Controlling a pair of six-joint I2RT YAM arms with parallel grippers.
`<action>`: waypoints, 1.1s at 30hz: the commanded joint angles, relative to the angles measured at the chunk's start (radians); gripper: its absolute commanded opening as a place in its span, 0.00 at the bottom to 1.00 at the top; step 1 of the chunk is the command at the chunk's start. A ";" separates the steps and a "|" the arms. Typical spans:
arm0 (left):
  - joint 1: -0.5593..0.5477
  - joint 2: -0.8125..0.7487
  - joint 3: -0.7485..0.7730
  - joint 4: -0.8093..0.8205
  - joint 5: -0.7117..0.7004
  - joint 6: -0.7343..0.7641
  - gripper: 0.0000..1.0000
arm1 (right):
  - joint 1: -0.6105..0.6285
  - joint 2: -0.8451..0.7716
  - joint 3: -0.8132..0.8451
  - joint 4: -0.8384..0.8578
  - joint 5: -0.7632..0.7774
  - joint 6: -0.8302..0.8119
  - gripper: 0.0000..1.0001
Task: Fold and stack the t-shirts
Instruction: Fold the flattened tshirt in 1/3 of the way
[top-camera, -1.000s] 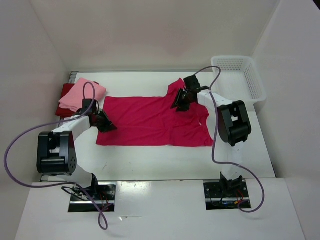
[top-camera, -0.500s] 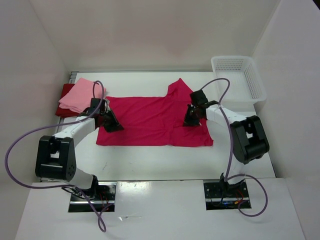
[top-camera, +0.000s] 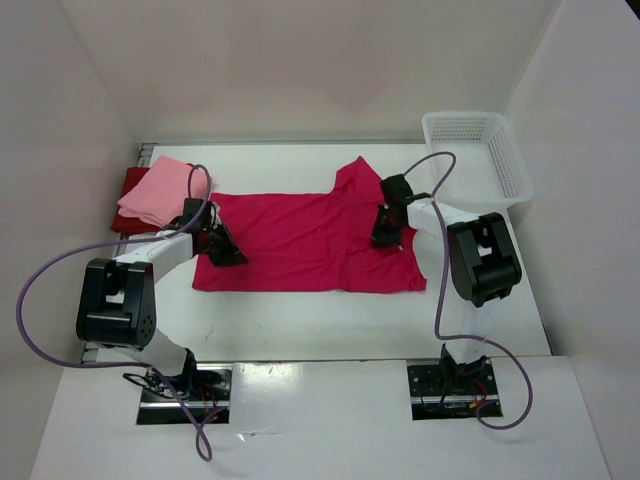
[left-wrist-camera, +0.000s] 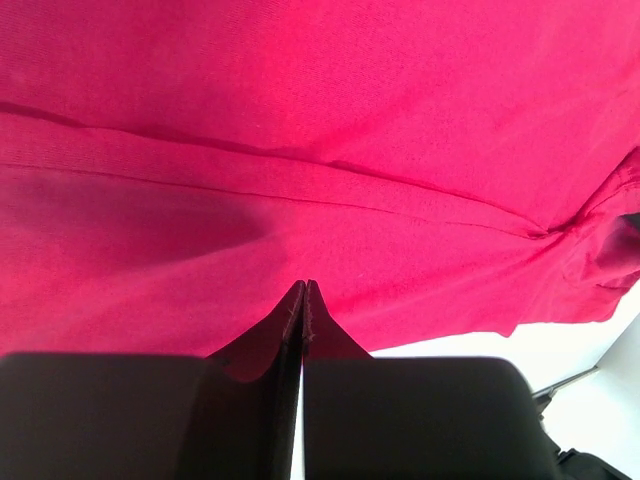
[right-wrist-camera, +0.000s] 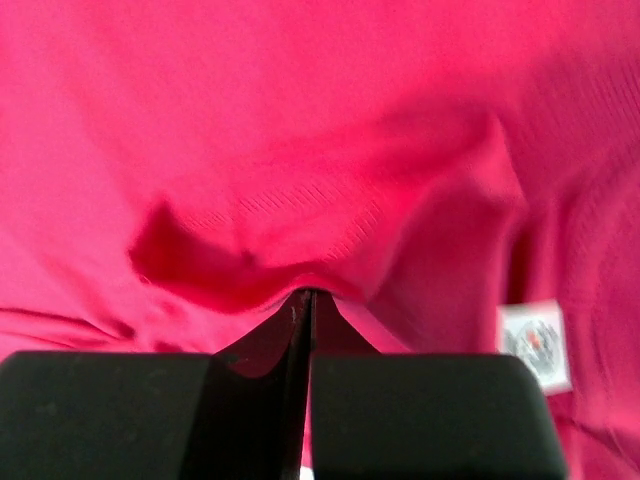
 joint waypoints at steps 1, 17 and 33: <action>0.008 0.002 0.009 0.028 0.019 0.006 0.03 | -0.001 0.050 0.109 0.035 -0.009 -0.011 0.00; -0.039 -0.118 0.035 -0.043 -0.054 0.016 0.03 | -0.001 -0.035 0.191 0.063 -0.059 0.029 0.07; -0.095 -0.078 0.018 -0.011 -0.016 0.006 0.03 | 0.028 -0.012 -0.009 0.127 -0.152 0.035 0.00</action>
